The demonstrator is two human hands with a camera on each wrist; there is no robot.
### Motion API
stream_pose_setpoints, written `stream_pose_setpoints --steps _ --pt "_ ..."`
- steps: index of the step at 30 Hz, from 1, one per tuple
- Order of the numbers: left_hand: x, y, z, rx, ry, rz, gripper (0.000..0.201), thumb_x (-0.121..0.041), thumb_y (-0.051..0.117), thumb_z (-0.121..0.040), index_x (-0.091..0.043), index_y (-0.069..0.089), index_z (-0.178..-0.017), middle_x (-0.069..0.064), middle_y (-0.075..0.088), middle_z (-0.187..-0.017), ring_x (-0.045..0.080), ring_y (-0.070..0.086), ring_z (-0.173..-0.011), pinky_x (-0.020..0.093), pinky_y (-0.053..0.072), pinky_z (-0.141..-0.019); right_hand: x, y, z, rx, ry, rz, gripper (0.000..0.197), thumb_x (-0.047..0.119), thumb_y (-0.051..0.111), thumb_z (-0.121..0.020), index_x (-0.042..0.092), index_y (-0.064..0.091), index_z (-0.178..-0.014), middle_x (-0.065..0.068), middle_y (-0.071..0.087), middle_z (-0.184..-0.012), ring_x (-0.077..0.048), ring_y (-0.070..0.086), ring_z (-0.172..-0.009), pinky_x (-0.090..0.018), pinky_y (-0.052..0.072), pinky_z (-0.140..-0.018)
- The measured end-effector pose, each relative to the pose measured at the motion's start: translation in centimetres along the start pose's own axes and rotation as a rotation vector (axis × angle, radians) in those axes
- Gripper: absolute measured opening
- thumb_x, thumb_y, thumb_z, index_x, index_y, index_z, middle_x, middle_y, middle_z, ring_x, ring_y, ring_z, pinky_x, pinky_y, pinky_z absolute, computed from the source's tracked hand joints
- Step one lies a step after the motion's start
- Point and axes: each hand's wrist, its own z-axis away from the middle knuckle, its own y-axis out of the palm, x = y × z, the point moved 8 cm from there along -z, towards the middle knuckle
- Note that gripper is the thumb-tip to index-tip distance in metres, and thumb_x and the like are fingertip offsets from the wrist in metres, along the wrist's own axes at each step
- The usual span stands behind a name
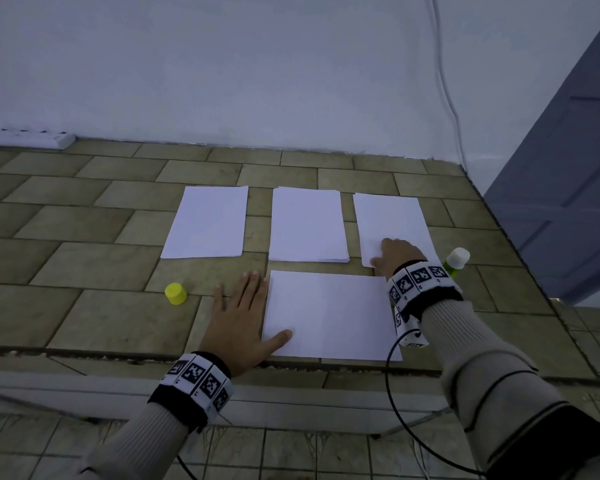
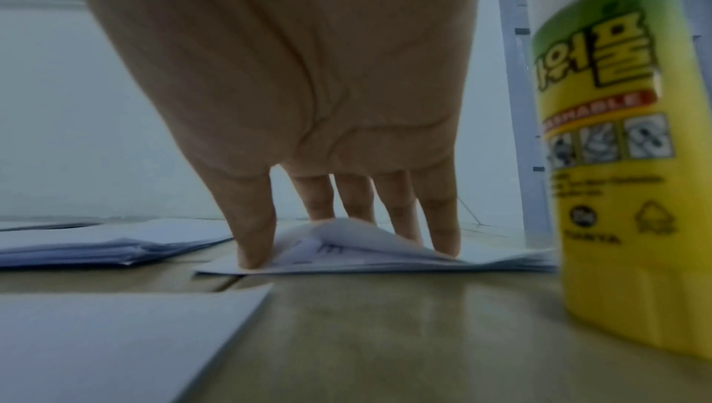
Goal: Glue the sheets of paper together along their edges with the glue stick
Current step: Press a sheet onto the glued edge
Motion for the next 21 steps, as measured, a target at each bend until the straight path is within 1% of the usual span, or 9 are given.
stream_pose_setpoints --steps 2,6,10,13,16,17,18,19,21 --pt "0.0 -0.1 0.0 0.003 -0.004 0.007 0.117 -0.090 -0.018 -0.065 -0.016 -0.009 -0.155 0.002 -0.013 -0.162 0.016 -0.017 -0.148 0.055 -0.013 -0.117 -0.2 -0.8 0.2 -0.064 0.010 -0.020 0.032 0.028 0.047 -0.097 0.005 0.051 -0.119 -0.016 0.057 -0.120 -0.031 0.057 -0.106 -0.032 0.042 -0.077" --pt "0.0 -0.4 0.0 -0.009 -0.016 0.044 0.117 -0.089 -0.021 -0.063 -0.017 -0.009 -0.155 -0.001 -0.012 -0.163 0.012 -0.017 -0.148 0.052 -0.013 -0.118 -0.6 -3.2 1.2 -0.210 0.023 -0.207 0.036 0.032 0.044 -0.097 0.009 0.049 -0.124 -0.014 0.058 -0.120 -0.032 0.056 -0.106 -0.035 0.043 -0.082" --pt "0.4 -0.9 -0.1 -0.057 -0.035 0.211 0.118 -0.091 -0.014 -0.065 -0.016 -0.001 -0.156 -0.004 -0.001 -0.163 0.001 -0.013 -0.144 0.045 -0.014 -0.119 0.5 -5.8 3.6 -0.329 -0.129 -0.477 0.038 0.030 0.052 -0.094 0.008 0.053 -0.125 -0.012 0.061 -0.118 -0.028 0.056 -0.107 -0.029 0.040 -0.080" --pt "0.9 -2.0 0.0 -0.139 -0.101 0.539 0.106 -0.085 0.007 -0.075 -0.016 0.017 -0.154 -0.005 0.022 -0.160 0.003 0.008 -0.146 0.042 -0.010 -0.121 1.9 -6.6 6.7 -0.329 -0.314 -0.638 0.036 0.025 0.063 -0.089 0.011 0.059 -0.122 -0.008 0.059 -0.124 -0.023 0.054 -0.113 -0.024 0.036 -0.084" --pt "1.7 -3.7 -0.2 -0.245 -0.175 0.944 0.080 -0.071 0.022 -0.085 -0.023 0.031 -0.149 -0.012 0.035 -0.150 0.004 0.027 -0.140 0.041 0.011 -0.122 2.4 -6.1 9.7 -0.333 -0.461 -0.726 0.030 0.020 0.074 -0.081 0.024 0.064 -0.110 -0.002 0.052 -0.136 -0.015 0.046 -0.124 -0.027 0.035 -0.099" --pt "1.9 -4.2 -0.6 -0.271 -0.188 1.091 0.072 -0.067 0.026 -0.089 -0.026 0.034 -0.147 -0.007 0.040 -0.148 0.007 0.033 -0.139 0.039 0.020 -0.120 2.4 -5.5 10.4 -0.315 -0.498 -0.724 0.032 0.021 0.076 -0.079 0.031 0.063 -0.106 0.001 0.049 -0.140 -0.014 0.042 -0.128 -0.029 0.033 -0.103" --pt "2.0 -4.8 -0.9 -0.285 -0.204 1.231 0.060 -0.062 0.028 -0.094 -0.029 0.038 -0.143 0.000 0.050 -0.142 0.012 0.044 -0.134 0.036 0.032 -0.115 2.5 -4.8 10.8 -0.292 -0.531 -0.709 0.034 0.021 0.077 -0.077 0.036 0.062 -0.104 0.004 0.045 -0.144 -0.012 0.038 -0.132 -0.030 0.030 -0.106" --pt "2.2 -5.4 -1.2 -0.290 -0.241 1.377 0.045 -0.056 0.030 -0.099 -0.033 0.042 -0.136 0.005 0.061 -0.127 0.014 0.059 -0.120 0.033 0.045 -0.103 2.5 -4.1 11.2 -0.269 -0.560 -0.696 0.036 0.021 0.078 -0.076 0.039 0.061 -0.102 0.006 0.040 -0.147 -0.010 0.032 -0.136 -0.029 0.025 -0.108" --pt "1.8 -6.2 -1.7 -0.217 -0.317 1.532 0.037 -0.049 0.024 -0.103 -0.032 0.045 -0.127 0.005 0.069 -0.100 0.013 0.072 -0.081 0.030 0.055 -0.072 2.4 -2.8 11.5 -0.232 -0.602 -0.673 0.038 0.017 0.079 -0.075 0.038 0.062 -0.102 0.010 0.032 -0.150 -0.008 0.021 -0.141 -0.025 0.015 -0.110"
